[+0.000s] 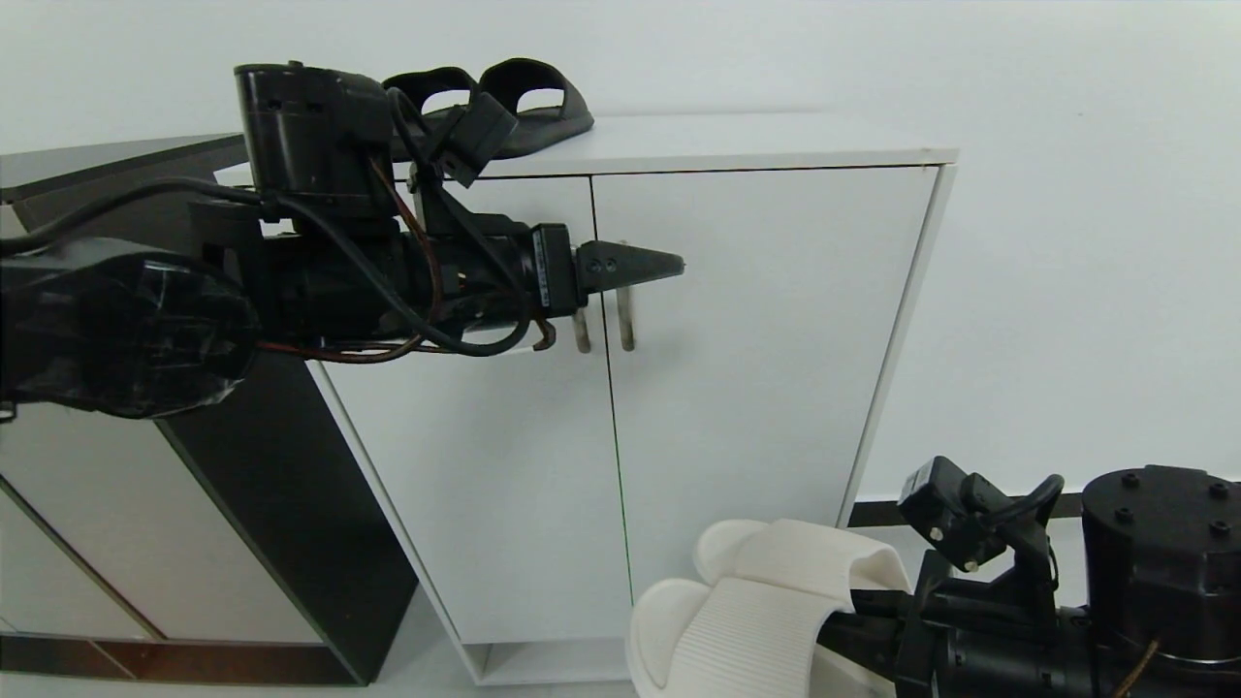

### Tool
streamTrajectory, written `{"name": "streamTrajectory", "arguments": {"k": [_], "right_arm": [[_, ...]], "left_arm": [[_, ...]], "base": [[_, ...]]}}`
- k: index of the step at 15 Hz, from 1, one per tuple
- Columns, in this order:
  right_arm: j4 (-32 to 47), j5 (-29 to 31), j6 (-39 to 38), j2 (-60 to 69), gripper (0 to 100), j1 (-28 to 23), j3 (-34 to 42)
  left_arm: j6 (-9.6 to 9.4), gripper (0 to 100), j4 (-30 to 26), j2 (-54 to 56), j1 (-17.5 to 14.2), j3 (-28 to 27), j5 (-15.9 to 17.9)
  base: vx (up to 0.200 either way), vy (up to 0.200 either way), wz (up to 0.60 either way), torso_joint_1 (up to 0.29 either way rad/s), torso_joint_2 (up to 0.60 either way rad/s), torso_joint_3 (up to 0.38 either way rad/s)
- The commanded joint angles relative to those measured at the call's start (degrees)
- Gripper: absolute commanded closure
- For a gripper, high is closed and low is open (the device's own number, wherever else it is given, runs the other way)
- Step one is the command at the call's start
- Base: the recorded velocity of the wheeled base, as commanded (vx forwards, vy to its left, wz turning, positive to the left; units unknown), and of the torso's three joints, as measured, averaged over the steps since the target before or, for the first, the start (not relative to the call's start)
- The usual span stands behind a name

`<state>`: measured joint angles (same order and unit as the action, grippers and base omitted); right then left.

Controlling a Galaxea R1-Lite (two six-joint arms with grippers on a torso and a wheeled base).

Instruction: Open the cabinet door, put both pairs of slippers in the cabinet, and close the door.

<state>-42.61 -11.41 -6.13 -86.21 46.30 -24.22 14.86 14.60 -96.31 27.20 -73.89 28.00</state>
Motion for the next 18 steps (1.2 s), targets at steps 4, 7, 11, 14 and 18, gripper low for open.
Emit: {"name": "streamTrajectory", "arguments": {"k": [4,7,11,14,18], "right_arm": [[0.0,-0.1,0.0,-0.2,100,0.0,0.1],[0.0,0.0,0.2,-0.4,100,0.1,0.1],[0.0,-0.1,0.2,-0.4,100,0.3,0.2],[0.0,-0.1,0.2,-0.4,100,0.4,0.2],[0.0,-0.1,0.2,-0.4,100,0.5,0.3]], "left_arm": [[-0.01,0,0.2,-3.4,-1.3,-1.5,-0.3],[-0.09,0,0.4,-5.4,-1.8,-2.8,-1.5],[-0.01,0,2.7,-7.7,-2.7,-3.5,-2.2],[-0.01,0,2.7,-8.5,-2.5,-4.1,-2.2],[-0.01,100,2.6,-8.5,-2.1,-4.0,-2.0]], "base": [[0.000,0.000,0.00,0.000,0.00,0.000],[0.000,0.000,0.00,0.000,0.00,0.000],[0.000,0.000,0.00,0.000,0.00,0.000],[0.000,0.000,0.00,0.000,0.00,0.000],[0.000,0.000,0.00,0.000,0.00,0.000]]}}
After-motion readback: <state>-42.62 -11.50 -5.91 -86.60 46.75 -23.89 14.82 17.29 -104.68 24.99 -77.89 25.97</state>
